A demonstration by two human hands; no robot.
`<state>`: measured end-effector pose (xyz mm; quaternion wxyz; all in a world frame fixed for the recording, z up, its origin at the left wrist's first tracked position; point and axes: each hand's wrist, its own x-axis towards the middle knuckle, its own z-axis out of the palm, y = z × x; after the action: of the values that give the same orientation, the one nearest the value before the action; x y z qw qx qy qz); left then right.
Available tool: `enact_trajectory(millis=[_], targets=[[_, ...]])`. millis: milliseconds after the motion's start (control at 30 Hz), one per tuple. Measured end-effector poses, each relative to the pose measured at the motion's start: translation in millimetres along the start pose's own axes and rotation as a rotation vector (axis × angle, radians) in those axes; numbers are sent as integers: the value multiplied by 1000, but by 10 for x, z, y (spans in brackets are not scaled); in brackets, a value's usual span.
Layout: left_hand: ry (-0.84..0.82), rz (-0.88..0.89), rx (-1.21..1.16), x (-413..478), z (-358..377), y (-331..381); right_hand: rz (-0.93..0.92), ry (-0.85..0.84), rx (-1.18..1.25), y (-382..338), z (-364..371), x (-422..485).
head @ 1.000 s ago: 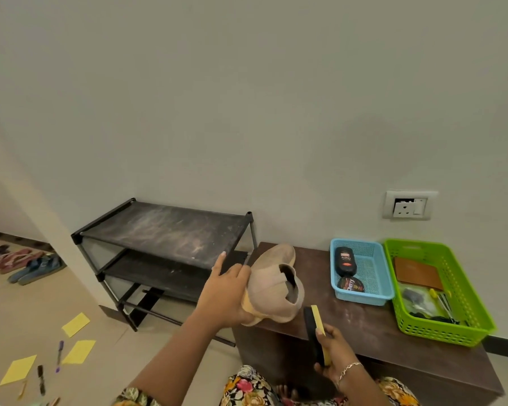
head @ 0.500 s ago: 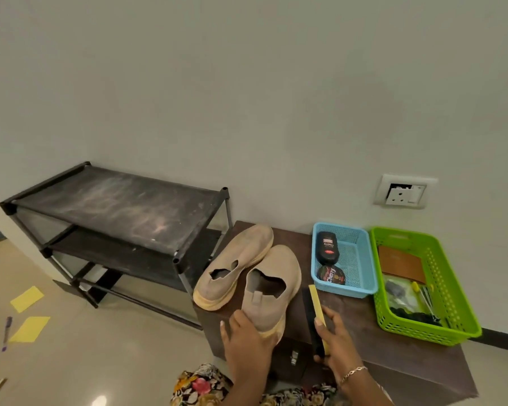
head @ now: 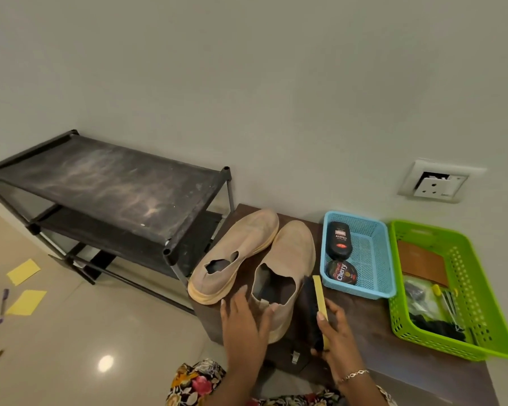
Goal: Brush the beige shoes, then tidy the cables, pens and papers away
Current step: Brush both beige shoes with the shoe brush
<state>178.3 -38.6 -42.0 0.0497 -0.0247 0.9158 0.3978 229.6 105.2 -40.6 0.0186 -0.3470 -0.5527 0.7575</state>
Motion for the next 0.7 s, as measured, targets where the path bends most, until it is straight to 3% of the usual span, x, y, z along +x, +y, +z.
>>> enact_trajectory(millis=[267,567,700], targets=[[134,145,-101,361,-180,298,-20,5,101,22,57,-28],[-148,127,325,825,-70,938,-110,12,94,176,14,83],[-172,61,452,1038,167,1096,-127,-32,120,118,12,187]])
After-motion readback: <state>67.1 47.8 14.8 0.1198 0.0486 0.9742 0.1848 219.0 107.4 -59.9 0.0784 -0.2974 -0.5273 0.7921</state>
